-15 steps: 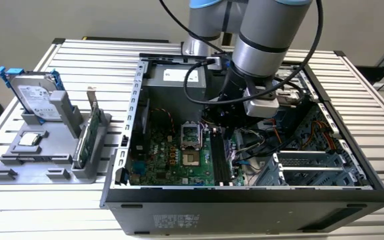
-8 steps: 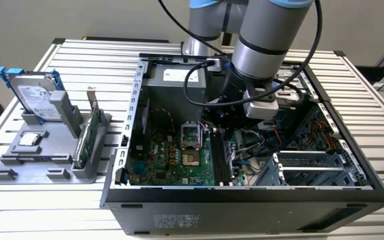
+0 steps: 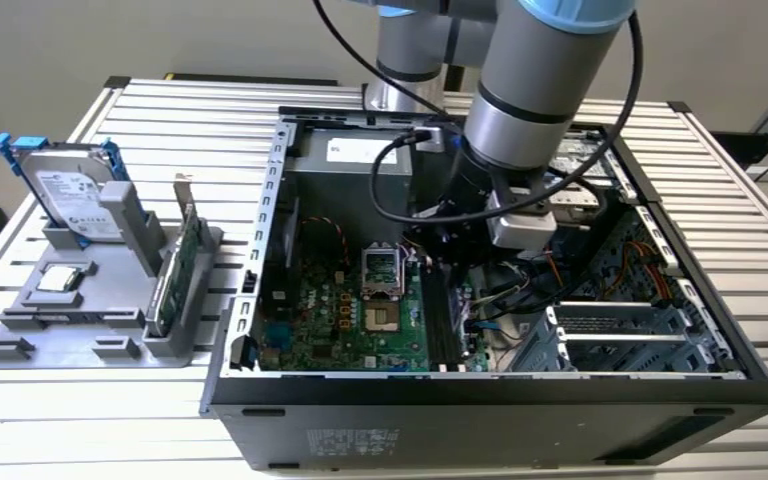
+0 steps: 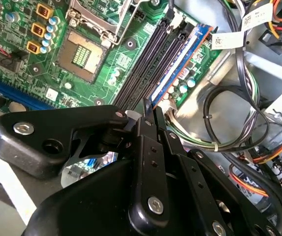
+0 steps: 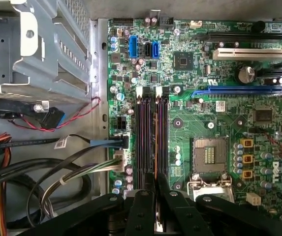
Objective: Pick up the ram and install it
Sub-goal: 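Insert the ram into the slot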
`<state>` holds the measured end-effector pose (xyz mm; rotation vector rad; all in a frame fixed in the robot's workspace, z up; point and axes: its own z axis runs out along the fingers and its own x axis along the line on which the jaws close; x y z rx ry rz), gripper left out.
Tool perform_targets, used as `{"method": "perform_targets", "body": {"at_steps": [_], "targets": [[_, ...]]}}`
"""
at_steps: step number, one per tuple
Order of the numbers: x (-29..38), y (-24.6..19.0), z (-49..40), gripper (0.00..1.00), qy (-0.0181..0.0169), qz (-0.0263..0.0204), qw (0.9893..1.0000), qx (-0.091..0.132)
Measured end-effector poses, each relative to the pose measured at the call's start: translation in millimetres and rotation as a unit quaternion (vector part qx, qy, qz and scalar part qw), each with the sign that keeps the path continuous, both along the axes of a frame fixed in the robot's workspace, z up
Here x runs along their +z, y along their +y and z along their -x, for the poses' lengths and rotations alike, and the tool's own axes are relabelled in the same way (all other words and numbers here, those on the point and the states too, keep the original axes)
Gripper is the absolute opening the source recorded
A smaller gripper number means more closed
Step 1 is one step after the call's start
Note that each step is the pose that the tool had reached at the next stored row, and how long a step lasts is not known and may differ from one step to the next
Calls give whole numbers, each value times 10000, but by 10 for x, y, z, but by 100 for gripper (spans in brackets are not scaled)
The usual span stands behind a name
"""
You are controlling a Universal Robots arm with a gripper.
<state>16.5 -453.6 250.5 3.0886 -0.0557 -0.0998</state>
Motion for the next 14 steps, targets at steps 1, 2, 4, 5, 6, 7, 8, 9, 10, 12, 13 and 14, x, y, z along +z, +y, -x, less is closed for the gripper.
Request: {"method": "perform_targets", "body": {"at_steps": [1,2,4,5,6,7,8,9,10,12,13,14], "targets": [[-16,-1,-1,0,-6,0,10000,-1],[-31,-3,-5,0,-9,-1,10000,0],[-50,-6,-17,0,-11,0,10000,0],[-61,-6,-29,0,-12,0,10000,-1],[-69,-6,-43,0,-11,0,10000,0],[-76,-6,-59,0,-11,0,10000,0],[-84,-6,-69,0,-11,0,10000,0],[-94,-6,-74,0,-11,0,10000,0],[-102,-7,-75,0,-11,0,10000,0],[-109,-10,-75,0,-11,1,10000,-1],[-113,-12,-75,0,-12,1,10000,-1],[-122,-14,-75,0,-12,0,10000,-1]]}}
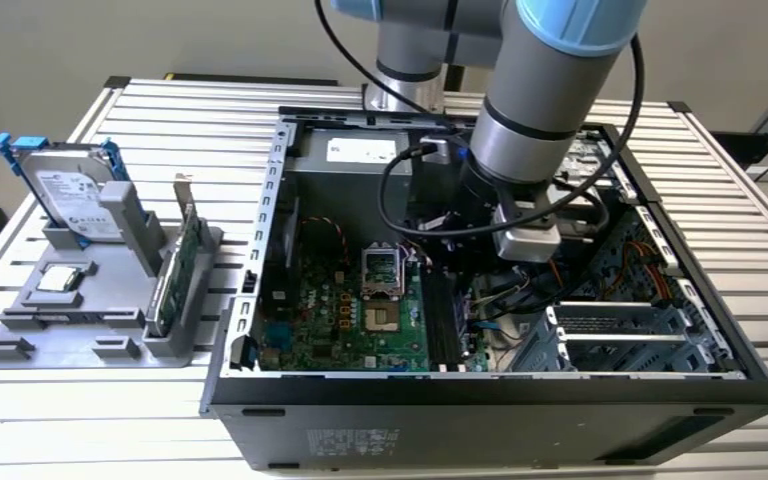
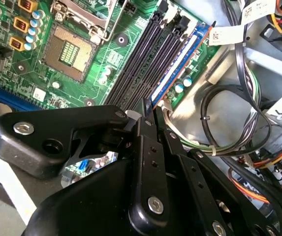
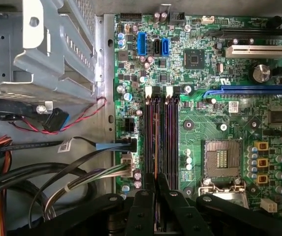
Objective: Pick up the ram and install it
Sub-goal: 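Insert the ram into the slot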
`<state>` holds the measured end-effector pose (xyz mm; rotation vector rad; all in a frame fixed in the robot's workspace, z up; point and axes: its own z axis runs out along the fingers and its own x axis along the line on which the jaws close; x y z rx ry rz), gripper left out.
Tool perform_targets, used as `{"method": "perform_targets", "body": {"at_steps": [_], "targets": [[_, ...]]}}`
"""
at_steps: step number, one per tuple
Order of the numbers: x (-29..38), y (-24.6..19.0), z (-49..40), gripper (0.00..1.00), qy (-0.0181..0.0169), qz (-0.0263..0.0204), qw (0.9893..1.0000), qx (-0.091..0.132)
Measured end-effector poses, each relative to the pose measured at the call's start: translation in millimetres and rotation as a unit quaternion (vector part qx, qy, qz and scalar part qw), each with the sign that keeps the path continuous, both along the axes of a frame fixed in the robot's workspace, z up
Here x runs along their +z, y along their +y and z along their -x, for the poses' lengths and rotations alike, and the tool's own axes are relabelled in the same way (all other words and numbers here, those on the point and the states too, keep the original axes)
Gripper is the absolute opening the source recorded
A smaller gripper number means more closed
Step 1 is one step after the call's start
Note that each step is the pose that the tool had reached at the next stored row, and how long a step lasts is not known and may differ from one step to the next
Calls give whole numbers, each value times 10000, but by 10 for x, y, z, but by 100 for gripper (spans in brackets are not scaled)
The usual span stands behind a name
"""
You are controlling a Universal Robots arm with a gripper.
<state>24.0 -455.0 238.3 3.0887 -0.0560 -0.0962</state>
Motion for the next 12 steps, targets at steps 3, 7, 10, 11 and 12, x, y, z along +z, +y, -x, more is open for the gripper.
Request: {"method": "perform_targets", "body": {"at_steps": [3,7,10,11,12], "targets": [[-23,-22,-1,0,0,1,10000,0],[-57,-47,-3,0,0,1,10000,-1],[-72,-76,-7,0,0,0,10000,-1],[-75,-84,-9,0,0,1,10000,-1],[-79,-91,-9,0,0,1,10000,-1]]}}
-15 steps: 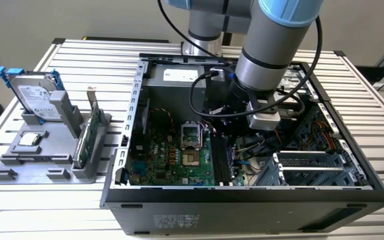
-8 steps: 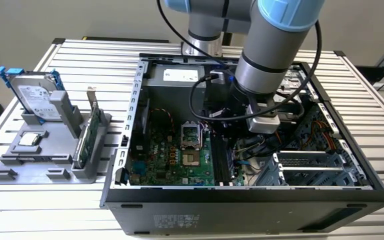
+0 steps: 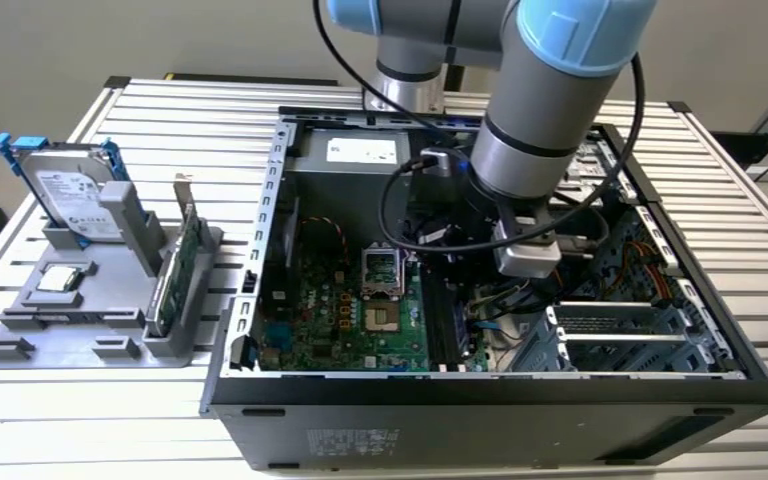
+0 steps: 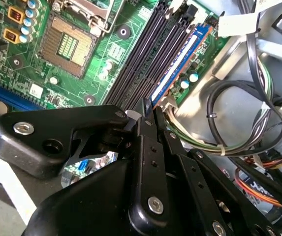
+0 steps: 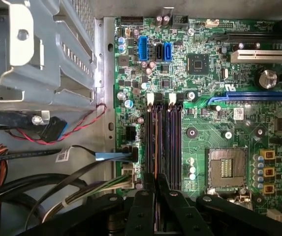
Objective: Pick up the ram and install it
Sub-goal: 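Insert the ram into the slot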
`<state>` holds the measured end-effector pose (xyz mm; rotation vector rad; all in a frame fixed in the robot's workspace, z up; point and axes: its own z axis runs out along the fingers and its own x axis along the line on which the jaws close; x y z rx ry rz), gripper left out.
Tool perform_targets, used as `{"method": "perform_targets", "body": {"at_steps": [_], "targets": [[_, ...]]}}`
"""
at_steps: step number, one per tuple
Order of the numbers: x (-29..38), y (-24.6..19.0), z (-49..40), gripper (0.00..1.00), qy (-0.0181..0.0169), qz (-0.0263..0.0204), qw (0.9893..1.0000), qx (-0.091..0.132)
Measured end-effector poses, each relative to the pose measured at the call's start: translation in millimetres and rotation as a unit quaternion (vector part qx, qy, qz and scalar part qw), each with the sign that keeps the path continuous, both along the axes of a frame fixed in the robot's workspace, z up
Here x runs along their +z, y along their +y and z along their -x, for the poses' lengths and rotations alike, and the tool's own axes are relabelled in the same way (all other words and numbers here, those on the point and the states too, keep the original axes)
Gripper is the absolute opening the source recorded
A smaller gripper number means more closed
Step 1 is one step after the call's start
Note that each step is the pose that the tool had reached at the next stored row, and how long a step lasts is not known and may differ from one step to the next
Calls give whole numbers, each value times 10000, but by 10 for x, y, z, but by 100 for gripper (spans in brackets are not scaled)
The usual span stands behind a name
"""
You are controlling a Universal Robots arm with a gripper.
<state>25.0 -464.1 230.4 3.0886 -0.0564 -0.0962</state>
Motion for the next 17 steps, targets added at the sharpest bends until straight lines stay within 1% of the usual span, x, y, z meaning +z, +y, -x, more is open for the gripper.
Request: {"method": "perform_targets", "body": {"at_steps": [4,11,17], "targets": [[-13,-19,0,0,0,0,10000,0],[-38,-35,-1,0,0,-1,10000,0],[-51,-38,-1,0,0,0,10000,0]]}}
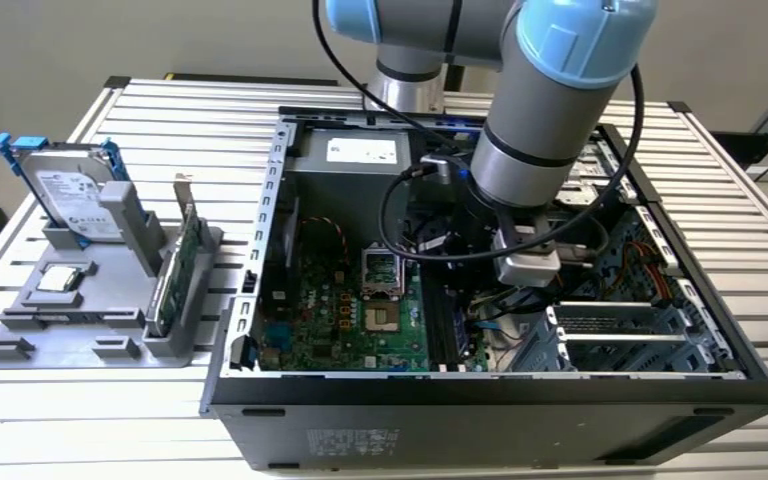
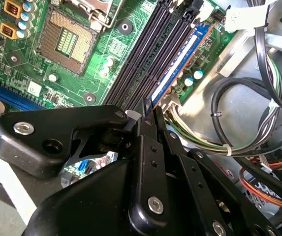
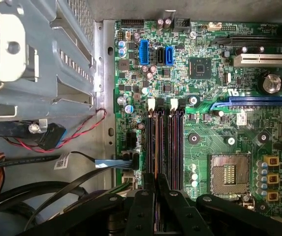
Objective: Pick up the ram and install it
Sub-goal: 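Insert the ram into the slot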
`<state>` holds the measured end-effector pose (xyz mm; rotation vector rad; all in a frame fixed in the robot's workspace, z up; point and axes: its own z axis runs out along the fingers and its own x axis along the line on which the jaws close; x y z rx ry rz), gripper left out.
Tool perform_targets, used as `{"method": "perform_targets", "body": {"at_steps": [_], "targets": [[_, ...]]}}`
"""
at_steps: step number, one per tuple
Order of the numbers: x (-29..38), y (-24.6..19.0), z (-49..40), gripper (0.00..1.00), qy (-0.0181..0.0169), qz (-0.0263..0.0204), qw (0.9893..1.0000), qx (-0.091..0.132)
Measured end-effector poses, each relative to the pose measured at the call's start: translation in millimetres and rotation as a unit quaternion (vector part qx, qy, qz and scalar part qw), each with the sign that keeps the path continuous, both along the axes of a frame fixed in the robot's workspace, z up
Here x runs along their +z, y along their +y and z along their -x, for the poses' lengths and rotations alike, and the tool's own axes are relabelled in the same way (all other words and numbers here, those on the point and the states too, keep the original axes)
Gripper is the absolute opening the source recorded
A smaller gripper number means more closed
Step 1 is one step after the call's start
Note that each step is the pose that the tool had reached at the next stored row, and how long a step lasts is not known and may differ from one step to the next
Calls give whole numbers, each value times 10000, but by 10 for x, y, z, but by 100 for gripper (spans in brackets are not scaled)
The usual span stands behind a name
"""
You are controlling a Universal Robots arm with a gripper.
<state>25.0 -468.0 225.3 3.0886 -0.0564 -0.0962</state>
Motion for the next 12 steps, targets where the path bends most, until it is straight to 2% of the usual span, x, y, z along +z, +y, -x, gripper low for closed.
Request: {"method": "perform_targets", "body": {"at_steps": [12], "targets": [[-43,-1,0,0,0,0,10000,0]]}}
